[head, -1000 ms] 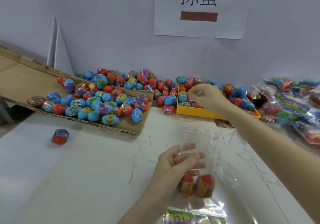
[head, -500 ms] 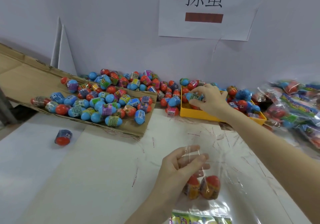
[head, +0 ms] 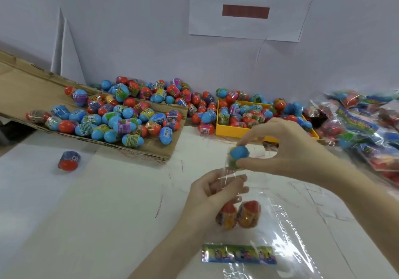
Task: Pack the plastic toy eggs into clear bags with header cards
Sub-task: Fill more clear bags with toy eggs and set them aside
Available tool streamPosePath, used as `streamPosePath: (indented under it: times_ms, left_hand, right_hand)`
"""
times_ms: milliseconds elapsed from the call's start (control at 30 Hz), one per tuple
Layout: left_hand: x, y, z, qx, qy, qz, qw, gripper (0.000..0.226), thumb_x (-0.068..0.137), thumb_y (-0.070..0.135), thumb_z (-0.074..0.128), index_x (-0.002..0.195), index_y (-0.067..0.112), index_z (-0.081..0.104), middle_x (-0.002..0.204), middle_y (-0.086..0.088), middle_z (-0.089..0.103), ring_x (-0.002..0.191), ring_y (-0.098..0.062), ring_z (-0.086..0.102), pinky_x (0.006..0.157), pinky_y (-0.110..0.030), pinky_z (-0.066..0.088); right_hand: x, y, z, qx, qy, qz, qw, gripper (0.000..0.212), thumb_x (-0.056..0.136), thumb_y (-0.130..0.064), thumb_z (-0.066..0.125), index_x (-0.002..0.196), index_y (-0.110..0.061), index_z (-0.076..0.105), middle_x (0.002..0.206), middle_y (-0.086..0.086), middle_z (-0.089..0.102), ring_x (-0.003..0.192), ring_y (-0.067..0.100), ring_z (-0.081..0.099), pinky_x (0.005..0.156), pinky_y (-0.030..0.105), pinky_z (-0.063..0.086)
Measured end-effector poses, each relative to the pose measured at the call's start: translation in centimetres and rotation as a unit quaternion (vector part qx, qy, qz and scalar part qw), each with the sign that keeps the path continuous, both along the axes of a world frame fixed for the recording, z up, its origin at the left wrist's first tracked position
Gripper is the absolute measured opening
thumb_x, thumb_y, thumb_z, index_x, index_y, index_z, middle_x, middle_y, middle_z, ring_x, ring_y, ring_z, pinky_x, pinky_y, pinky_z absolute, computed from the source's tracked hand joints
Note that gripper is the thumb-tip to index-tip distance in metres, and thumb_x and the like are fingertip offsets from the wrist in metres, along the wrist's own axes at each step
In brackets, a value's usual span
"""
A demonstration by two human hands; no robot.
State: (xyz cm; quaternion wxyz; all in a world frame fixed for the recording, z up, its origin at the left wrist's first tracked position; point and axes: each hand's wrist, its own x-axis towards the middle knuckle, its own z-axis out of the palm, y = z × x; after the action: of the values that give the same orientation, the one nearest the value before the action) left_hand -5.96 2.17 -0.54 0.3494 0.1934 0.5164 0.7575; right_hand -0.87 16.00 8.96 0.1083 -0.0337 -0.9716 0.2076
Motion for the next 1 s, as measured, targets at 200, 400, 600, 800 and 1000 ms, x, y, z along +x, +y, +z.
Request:
streamPosePath:
  times_ms: [200, 400, 600, 800, 1000]
  left_hand:
    - [0.2, 0.0, -0.1, -0.01, 0.041, 0.006, 0.999, 0.021, 0.074, 0.014, 0.069, 0.094, 0.017, 0.066, 0.093, -0.006, 0.074, 0.086, -0.016, 0.07, 0.069, -0.017, 0.054]
    - [0.2, 0.0, -0.4, -0.033, 0.077, 0.016, 0.996, 0.017, 0.078, 0.014, 0.068, 0.093, 0.019, 0.067, 0.094, -0.012, 0.071, 0.092, -0.027, 0.067, 0.077, -0.026, 0.055]
    - [0.2, 0.2, -0.3, -0.023, 0.048, 0.019, 0.998, 0.014, 0.076, 0.018, 0.069, 0.089, 0.02, 0.068, 0.092, -0.01, 0.073, 0.085, -0.018, 0.07, 0.069, -0.02, 0.056]
    - [0.0, 0.2, -0.4, -0.02, 0.011, 0.005, 1.0, 0.053, 0.048, 0.044, 0.069, 0.096, 0.022, 0.067, 0.092, -0.002, 0.074, 0.085, -0.014, 0.071, 0.068, -0.02, 0.055]
    - [-0.4, 0.4, -0.5, -0.023, -0.015, 0.004, 1.0, 0.047, 0.052, 0.034, 0.083, 0.094, 0.018, 0.067, 0.09, -0.003, 0.074, 0.086, -0.018, 0.071, 0.072, -0.024, 0.056]
  right_hand:
    - [-0.4, 0.1, 0.4, 0.031, -0.112, 0.044, 0.992, 0.026, 0.079, -0.032, 0.067, 0.104, -0.033, 0.063, 0.086, -0.022, 0.061, 0.076, -0.009, 0.05, 0.069, 0.006, 0.04]
    - [-0.9, 0.0, 0.0, -0.007, -0.143, 0.054, 0.988, 0.011, 0.078, -0.033, 0.067, 0.089, -0.034, 0.063, 0.08, -0.023, 0.062, 0.076, -0.011, 0.055, 0.07, 0.003, 0.042]
    - [-1.8, 0.8, 0.2, -0.069, -0.172, 0.128, 0.974, 0.011, 0.084, -0.031, 0.056, 0.087, -0.036, 0.065, 0.084, -0.023, 0.065, 0.086, -0.007, 0.06, 0.077, 0.006, 0.046]
    - [-9.1, 6.7, -2.7, -0.015, 0.056, -0.16, 0.985, 0.026, 0.096, -0.017, 0.046, 0.116, -0.013, 0.061, 0.115, 0.004, 0.064, 0.102, 0.017, 0.057, 0.089, 0.03, 0.045]
    - [-11.4, 8.0, -7.1, 0.251, -0.089, -0.094, 0.959, 0.034, 0.098, -0.02, 0.039, 0.13, -0.019, 0.049, 0.135, 0.002, 0.044, 0.115, 0.022, 0.047, 0.098, 0.036, 0.039]
